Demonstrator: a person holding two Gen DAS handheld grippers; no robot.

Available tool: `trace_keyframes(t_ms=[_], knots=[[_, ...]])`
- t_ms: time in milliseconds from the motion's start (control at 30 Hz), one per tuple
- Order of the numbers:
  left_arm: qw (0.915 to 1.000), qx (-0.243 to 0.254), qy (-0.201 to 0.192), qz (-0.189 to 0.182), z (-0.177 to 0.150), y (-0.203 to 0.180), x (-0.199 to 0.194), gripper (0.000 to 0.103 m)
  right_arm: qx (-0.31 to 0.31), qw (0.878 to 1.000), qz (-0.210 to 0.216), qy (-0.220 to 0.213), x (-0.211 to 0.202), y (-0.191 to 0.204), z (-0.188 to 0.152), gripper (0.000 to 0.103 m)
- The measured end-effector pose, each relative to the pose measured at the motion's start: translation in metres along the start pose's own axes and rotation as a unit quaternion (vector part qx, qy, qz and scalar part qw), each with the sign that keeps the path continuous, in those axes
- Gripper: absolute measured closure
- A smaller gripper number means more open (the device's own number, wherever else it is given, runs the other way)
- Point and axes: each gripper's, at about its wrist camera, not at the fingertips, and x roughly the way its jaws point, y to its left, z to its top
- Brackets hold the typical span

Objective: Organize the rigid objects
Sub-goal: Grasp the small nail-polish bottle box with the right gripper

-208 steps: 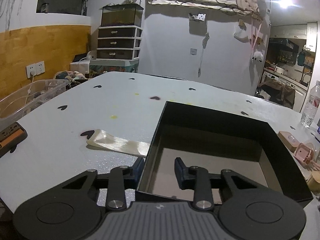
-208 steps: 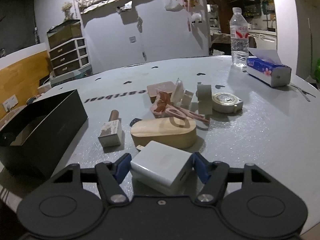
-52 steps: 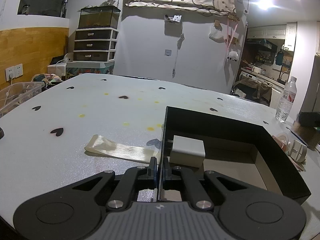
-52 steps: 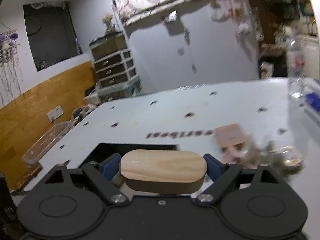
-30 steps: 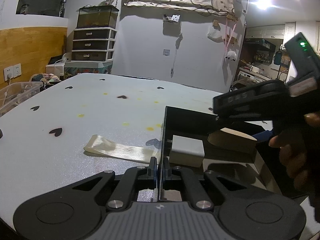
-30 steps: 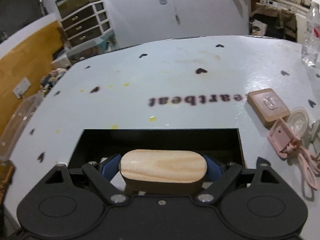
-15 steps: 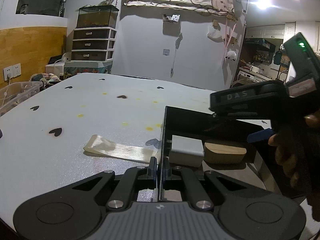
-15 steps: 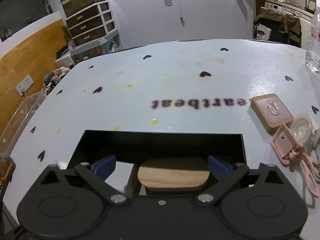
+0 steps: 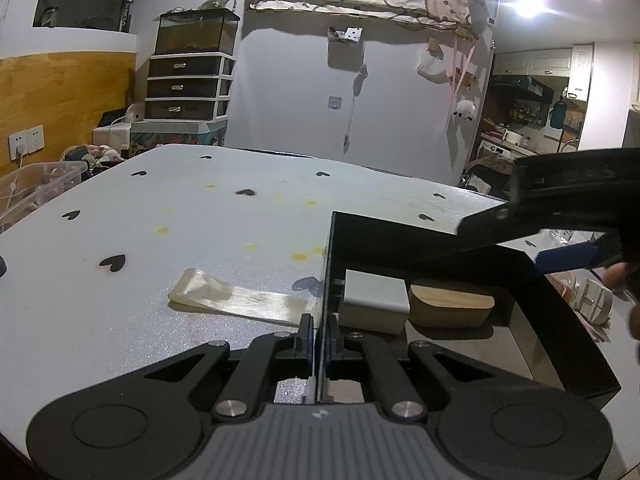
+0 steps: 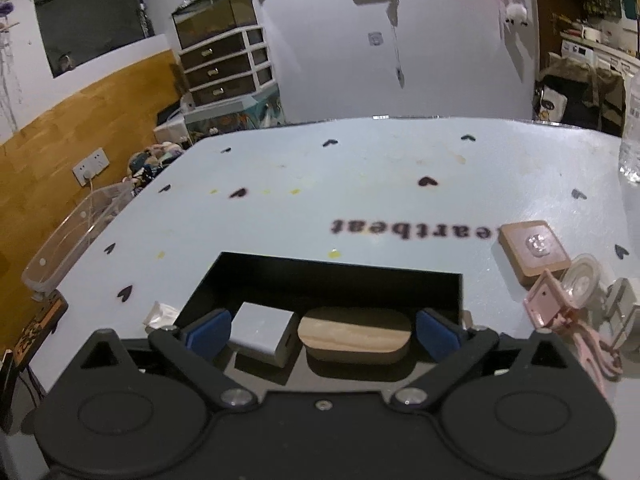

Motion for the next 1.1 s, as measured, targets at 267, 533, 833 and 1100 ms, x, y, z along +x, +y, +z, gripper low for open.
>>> trace_keyframes(t_ms=[267, 533, 833, 1100], knots=[[1.0000, 0.000, 0.000, 0.000, 0.000, 0.000, 0.000, 0.097, -0.021, 0.998, 0.016, -0.053, -0.040, -0.024, -0.012, 0.003], [1.0000, 0.001, -0.001, 0.002, 0.001, 0.001, 0.000, 0.097, 0.006, 0.997, 0.003, -0.079, -0.063, -0.081, -0.034, 0.011], [0.9999, 0.004, 0.000, 0.010, 0.001, -0.002, -0.001, 0.097, -0.031, 0.997, 0.009, -0.071, -0.051, -0.124, -0.070, 0.042], [0.9999, 0.003, 0.001, 0.015, 0.001, -0.005, -0.002, 0.097, -0.074, 0.995, 0.035, -0.051, -0.030, -0.130, -0.076, 0.052]])
